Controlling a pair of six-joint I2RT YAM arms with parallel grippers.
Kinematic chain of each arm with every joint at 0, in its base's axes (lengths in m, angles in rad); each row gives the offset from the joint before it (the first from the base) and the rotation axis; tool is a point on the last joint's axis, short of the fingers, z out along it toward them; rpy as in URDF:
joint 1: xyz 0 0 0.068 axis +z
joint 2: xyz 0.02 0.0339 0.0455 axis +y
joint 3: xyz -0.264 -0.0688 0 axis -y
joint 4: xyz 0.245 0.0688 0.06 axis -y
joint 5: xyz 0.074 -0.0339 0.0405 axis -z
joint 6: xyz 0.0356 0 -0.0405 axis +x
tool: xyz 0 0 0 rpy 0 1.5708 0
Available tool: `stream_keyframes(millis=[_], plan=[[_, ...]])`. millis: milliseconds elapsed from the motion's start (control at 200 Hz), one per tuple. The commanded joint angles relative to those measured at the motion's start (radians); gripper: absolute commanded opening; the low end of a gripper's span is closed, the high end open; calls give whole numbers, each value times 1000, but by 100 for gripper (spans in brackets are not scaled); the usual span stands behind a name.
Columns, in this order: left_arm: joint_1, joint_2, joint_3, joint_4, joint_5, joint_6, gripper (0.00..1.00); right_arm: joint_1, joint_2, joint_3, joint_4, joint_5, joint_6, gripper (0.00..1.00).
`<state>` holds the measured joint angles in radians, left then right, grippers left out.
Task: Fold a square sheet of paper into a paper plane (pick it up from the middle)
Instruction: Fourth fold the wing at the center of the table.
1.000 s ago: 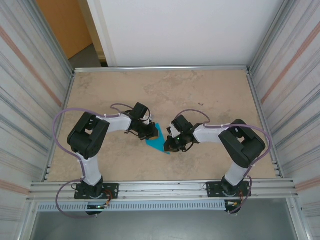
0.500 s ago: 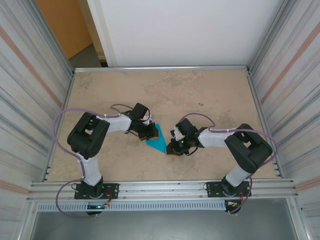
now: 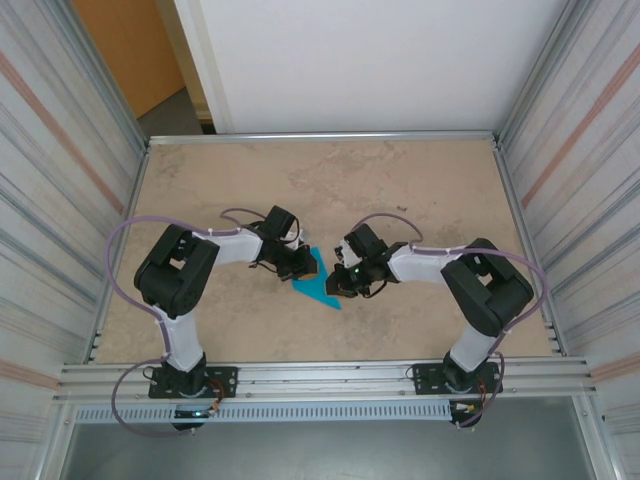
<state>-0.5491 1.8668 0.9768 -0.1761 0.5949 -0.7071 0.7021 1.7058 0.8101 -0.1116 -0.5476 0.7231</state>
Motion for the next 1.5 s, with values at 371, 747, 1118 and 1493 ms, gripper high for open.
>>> stream_keyframes(millis=[371,747,1118,1493], plan=[[21,-48,0,-15,-40,61,14,29,107,2,-195,131,-48,7],[95,38,54,-87,-98,139,14,33,126,6,-282,196,-39,7],[258,122,147,-150,-118,236,15,23,106,-8,-280,197,-25,7],[314,-5,224,-202,-122,221,19,19,6,78,-103,97,34,21]])
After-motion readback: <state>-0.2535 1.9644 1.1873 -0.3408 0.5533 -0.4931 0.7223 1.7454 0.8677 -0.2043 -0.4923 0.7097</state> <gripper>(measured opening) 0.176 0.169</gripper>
